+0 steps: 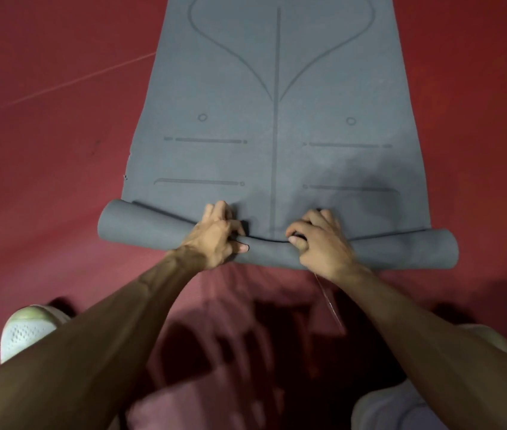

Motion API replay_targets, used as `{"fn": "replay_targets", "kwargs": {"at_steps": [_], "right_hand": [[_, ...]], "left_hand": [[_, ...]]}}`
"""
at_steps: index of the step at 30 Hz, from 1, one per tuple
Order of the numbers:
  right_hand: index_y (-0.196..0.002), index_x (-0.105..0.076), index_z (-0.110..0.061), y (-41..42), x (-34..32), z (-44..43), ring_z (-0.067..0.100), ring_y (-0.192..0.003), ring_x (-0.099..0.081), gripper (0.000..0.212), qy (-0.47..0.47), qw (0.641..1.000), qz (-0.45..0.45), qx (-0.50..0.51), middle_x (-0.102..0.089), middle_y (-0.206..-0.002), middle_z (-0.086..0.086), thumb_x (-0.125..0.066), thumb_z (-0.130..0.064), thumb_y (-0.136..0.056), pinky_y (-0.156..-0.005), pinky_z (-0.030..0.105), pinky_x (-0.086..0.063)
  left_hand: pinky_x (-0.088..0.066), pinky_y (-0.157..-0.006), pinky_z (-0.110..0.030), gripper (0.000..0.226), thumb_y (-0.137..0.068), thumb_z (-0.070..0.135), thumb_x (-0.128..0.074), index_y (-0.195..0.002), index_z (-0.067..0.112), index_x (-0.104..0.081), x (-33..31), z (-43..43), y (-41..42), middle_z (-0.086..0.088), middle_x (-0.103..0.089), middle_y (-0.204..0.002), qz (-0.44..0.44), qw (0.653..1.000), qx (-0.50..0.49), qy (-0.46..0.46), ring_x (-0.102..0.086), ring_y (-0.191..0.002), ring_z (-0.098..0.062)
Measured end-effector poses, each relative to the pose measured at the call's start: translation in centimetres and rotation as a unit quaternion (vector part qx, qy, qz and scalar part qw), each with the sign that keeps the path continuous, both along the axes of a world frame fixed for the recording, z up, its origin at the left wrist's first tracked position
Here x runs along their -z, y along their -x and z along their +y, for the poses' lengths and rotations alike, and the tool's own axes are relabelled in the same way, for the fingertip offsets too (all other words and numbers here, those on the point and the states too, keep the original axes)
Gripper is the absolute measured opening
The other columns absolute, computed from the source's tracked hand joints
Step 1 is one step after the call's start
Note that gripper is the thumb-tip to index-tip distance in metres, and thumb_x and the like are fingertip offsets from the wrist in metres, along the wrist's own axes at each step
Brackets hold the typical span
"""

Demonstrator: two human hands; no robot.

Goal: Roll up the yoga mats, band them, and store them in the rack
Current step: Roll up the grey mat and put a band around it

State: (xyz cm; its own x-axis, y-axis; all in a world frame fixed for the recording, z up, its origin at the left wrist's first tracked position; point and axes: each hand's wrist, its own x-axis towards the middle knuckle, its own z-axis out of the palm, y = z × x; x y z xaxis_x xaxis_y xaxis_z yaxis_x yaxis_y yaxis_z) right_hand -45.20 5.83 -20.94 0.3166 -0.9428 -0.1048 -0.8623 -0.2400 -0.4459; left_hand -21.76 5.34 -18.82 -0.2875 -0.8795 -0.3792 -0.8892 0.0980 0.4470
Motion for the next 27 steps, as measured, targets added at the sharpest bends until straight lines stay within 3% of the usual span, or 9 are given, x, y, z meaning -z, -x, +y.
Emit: {"fn": "replay_targets", "kwargs": {"at_steps": [2,5,9,13,17,22,25,27], "right_hand": [[-0.084,-0.068,-0.020,-0.2,-0.2,1.0,0.022,-0.090,-0.041,0.015,0.073,0.997,0.005,0.019,-0.053,-0.090,0.001,-0.054,-0.019,-0.083,-0.080,0.040,-0.042],[-0.098,-0.068,-0.019,-0.4,-1.2,2.7,0.025,-0.088,-0.048,0.025,0.123,0.992,0.012,0.024,-0.057,-0.093,0.002,-0.046,-0.022,-0.087,-0.076,0.038,-0.035],[-0.124,-0.062,-0.014,-0.1,-1.4,5.7,0.029,-0.108,-0.055,0.045,0.104,0.991,0.076,-0.023,-0.060,-0.118,0.006,-0.049,-0.033,-0.086,-0.096,0.044,-0.038],[-0.138,-0.050,-0.009,-0.5,-0.5,6.2,0.028,-0.124,-0.049,0.065,0.046,0.991,0.120,-0.035,-0.056,-0.132,0.009,-0.049,-0.044,-0.083,-0.111,0.047,-0.028],[-0.131,-0.058,-0.015,-0.2,0.0,4.0,0.022,-0.113,-0.053,0.057,0.047,0.996,0.068,-0.025,-0.060,-0.118,0.000,-0.064,-0.036,-0.078,-0.105,0.039,-0.028],[-0.121,-0.066,-0.022,0.0,-0.1,1.4,0.016,-0.103,-0.051,0.047,0.033,0.999,0.001,-0.002,-0.061,-0.104,-0.009,-0.060,-0.034,-0.076,-0.093,0.030,-0.023],[-0.130,-0.060,-0.027,-0.1,-0.7,-0.3,0.014,-0.113,-0.048,0.042,-0.005,1.000,0.011,-0.018,-0.059,-0.113,-0.010,-0.059,-0.035,-0.089,-0.095,0.026,-0.017],[-0.133,-0.056,-0.029,0.0,-1.1,-1.6,0.012,-0.119,-0.042,0.040,-0.049,0.998,0.013,-0.028,-0.056,-0.119,-0.011,-0.057,-0.035,-0.093,-0.095,0.025,-0.016]], "left_hand": [[-0.038,-0.093,-0.029,0.020,-0.081,0.029,-0.074,-0.096,0.017,-0.069,0.0,-0.7,0.2,-0.003,-0.039,-0.103,0.020,0.999,-0.024,-0.027,-0.037,-0.102,-0.018],[-0.040,-0.084,-0.028,0.019,-0.083,0.027,-0.072,-0.094,0.012,-0.070,-0.3,-1.7,0.3,-0.005,-0.047,-0.098,0.018,0.998,-0.027,-0.062,-0.049,-0.102,-0.023],[-0.041,-0.082,-0.029,0.025,-0.082,0.030,-0.072,-0.100,0.013,-0.065,-0.6,-2.3,1.1,-0.004,-0.052,-0.101,-0.026,0.996,-0.063,-0.055,-0.053,-0.103,-0.023],[-0.043,-0.083,-0.035,0.028,-0.082,0.033,-0.070,-0.098,0.016,-0.055,-0.7,-2.4,2.0,-0.008,-0.060,-0.109,-0.055,0.989,-0.135,-0.039,-0.057,-0.102,-0.027],[-0.035,-0.090,-0.033,0.016,-0.090,0.034,-0.061,-0.097,0.019,-0.062,-0.4,-1.6,2.6,-0.004,-0.064,-0.110,-0.086,0.988,-0.127,0.031,-0.055,-0.110,-0.023],[-0.038,-0.088,-0.038,0.032,-0.096,0.040,-0.050,-0.104,0.019,-0.072,0.4,0.1,1.2,-0.005,-0.056,-0.106,-0.042,0.986,-0.096,0.130,-0.049,-0.101,-0.027],[-0.035,-0.093,-0.038,0.046,-0.096,0.044,-0.030,-0.115,0.023,-0.066,0.6,1.5,0.7,-0.002,-0.059,-0.102,-0.056,0.976,-0.032,0.210,-0.054,-0.094,-0.028],[-0.026,-0.104,-0.039,0.045,-0.095,0.045,-0.031,-0.124,0.025,-0.059,0.7,2.0,0.2,0.000,-0.061,-0.110,-0.067,0.971,0.002,0.228,-0.054,-0.106,-0.025]]}}
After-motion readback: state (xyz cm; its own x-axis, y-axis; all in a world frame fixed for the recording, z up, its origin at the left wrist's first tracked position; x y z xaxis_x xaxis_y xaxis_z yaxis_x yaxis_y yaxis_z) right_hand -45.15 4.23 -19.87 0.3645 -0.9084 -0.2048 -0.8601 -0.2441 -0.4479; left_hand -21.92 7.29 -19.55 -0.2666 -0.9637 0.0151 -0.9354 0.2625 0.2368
